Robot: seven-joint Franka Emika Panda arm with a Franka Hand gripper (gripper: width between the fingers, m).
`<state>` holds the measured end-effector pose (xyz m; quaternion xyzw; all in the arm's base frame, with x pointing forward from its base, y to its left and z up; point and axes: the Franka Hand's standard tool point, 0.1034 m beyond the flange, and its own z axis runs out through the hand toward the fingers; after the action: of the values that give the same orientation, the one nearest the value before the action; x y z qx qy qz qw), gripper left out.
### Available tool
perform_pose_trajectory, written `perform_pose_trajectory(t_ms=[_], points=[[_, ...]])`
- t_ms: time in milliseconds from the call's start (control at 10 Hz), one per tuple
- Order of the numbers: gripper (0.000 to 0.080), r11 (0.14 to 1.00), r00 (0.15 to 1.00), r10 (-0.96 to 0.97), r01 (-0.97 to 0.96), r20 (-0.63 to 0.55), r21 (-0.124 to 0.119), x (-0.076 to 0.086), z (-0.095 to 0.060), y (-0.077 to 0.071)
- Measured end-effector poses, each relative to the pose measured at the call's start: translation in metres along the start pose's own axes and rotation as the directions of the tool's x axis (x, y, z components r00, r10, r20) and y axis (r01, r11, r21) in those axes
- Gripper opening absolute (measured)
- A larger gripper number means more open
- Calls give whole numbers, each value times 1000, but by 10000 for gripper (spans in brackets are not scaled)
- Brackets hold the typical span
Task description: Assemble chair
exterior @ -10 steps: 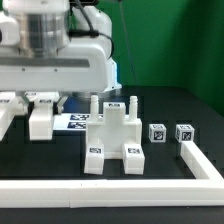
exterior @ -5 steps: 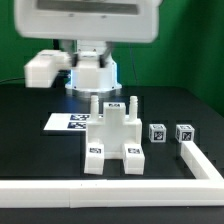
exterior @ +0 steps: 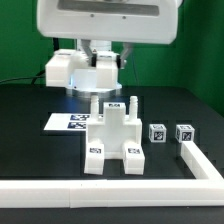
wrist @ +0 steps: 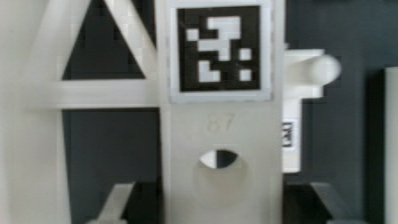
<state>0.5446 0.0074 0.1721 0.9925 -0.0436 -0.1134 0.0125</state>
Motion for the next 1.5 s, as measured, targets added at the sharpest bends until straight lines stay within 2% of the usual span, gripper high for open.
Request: perform_pose_trajectory(t_ms=[100,800,1000,1500], points=[[284,1000,1000,-13,13,1,1,-5,1,-9],[284,999,999,-42,42,-24,-6,-15,43,-34],[284,999,998,-47,47,-36,-5,-13,43,-40],[284,999,996,-49,49,-75,-6,1,41,-41]])
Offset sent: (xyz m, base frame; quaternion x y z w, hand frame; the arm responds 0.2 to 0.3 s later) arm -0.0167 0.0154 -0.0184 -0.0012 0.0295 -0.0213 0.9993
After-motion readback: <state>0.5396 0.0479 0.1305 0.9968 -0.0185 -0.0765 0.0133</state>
